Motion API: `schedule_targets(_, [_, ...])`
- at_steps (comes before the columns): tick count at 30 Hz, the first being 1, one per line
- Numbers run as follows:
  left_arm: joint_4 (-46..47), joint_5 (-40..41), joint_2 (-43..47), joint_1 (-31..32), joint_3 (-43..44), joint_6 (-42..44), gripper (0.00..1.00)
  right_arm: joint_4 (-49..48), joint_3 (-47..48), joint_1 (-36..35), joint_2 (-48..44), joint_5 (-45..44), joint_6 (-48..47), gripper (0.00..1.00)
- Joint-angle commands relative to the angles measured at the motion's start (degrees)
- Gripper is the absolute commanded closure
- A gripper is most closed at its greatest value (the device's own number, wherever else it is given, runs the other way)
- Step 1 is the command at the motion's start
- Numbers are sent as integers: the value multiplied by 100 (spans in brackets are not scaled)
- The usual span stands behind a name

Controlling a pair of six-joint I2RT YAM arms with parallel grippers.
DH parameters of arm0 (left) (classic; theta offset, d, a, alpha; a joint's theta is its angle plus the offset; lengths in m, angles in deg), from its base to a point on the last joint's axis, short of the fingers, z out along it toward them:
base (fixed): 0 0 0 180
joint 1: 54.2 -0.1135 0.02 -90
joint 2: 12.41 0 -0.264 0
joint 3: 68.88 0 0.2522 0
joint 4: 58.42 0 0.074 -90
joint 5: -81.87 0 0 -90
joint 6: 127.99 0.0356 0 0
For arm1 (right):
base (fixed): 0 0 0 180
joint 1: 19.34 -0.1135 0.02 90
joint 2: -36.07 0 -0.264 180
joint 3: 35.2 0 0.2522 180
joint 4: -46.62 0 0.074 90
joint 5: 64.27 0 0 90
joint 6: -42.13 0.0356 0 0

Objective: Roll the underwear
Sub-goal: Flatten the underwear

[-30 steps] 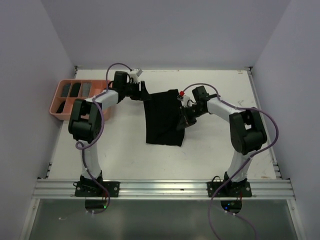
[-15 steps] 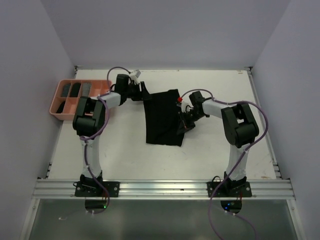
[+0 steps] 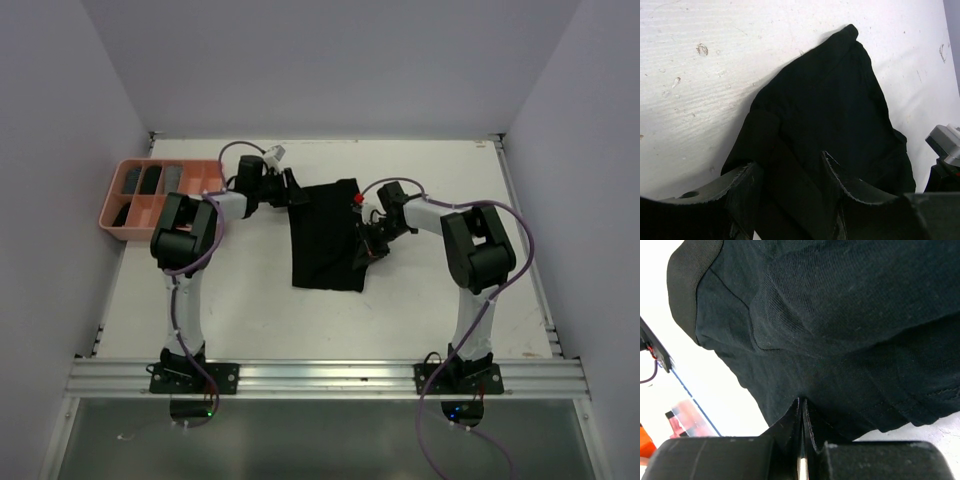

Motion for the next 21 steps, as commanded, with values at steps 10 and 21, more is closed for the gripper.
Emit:
schedule_targets(10, [748,-38,192,61,-422,-341,80,40,74,-27,132,-250,-167,100])
schedule_targets(21, [1389,-249,386,-219,211,-841,100,418,-40,-18,115,-452,-650,100])
